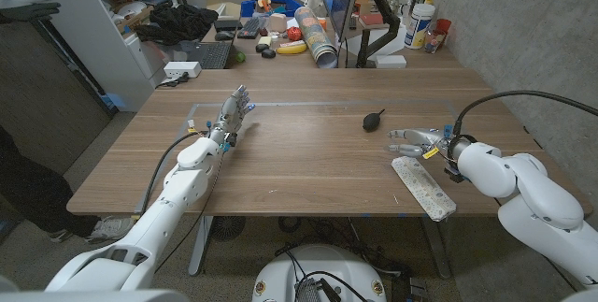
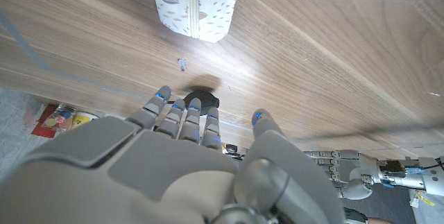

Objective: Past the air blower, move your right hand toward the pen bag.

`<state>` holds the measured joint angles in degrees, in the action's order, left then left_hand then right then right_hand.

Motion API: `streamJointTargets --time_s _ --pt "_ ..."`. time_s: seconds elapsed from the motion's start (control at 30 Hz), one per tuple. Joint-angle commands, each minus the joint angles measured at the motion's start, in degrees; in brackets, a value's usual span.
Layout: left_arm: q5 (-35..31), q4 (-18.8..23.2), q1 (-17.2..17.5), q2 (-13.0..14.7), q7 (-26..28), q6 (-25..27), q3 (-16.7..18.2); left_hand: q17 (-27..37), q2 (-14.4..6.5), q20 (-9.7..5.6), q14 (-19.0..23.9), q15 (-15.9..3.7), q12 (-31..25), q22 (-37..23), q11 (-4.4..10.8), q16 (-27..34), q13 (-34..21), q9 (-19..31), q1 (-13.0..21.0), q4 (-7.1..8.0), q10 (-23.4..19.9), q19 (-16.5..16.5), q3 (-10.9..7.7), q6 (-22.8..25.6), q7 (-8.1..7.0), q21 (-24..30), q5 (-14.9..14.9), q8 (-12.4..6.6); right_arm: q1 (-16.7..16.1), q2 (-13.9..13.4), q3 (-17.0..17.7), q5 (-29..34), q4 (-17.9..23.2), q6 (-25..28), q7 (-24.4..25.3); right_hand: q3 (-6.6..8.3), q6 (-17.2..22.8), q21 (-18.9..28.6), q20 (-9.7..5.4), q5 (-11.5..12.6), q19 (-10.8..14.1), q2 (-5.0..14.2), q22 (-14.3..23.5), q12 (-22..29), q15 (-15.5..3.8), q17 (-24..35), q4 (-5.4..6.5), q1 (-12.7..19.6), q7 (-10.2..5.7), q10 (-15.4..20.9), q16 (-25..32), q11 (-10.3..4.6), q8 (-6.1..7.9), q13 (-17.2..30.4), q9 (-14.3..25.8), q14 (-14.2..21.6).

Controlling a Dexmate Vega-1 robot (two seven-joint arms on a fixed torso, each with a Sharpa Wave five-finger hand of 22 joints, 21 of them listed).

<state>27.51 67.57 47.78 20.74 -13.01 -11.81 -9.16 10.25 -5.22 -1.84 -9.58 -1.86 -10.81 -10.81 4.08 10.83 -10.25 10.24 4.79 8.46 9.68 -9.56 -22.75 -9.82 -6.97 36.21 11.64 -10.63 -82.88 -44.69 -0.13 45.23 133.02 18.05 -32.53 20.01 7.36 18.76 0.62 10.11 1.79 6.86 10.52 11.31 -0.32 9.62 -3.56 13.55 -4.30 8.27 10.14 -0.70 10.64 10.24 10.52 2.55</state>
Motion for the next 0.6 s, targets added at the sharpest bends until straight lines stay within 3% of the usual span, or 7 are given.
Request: streamJointTargets --time_s 0.03,0.6 --pt "-0.1 0.6 0.5 0.5 0.5 0.6 0.3 0.1 -0.6 -0.51 -3.0 -0.49 -0.2 -0.1 -0.35 0.1 -0.1 0.2 -0.2 -0.02 0.9 -4.4 0.31 -2.3 -0.21 -0.1 0.3 -0.19 1.7 -0.8 -1.6 0.1 -1.5 0.8 -0.2 0.19 -0.4 -0.1 -0.07 0.0 0.5 -0.13 0.2 0.3 0.05 0.1 -0.33 0.7 0.10 -0.1 0.0 0.13 0.19 0.2 0.1 -0.1" --pt "-0.9 1.7 0.9 0.5 1.9 1.9 0.2 0.1 -0.6 -0.44 -3.1 -0.42 -0.2 -0.1 -0.40 0.1 -0.1 0.2 -0.2 0.00 1.0 -4.4 0.39 -2.3 -0.22 -0.3 0.3 -0.17 3.7 -2.9 -3.2 -1.9 -4.3 0.5 0.3 0.14 -0.5 -0.3 -0.08 0.0 0.5 -0.13 0.2 0.3 0.10 0.1 -0.53 0.9 0.09 -0.2 0.0 0.02 0.19 0.2 0.2 -0.2"
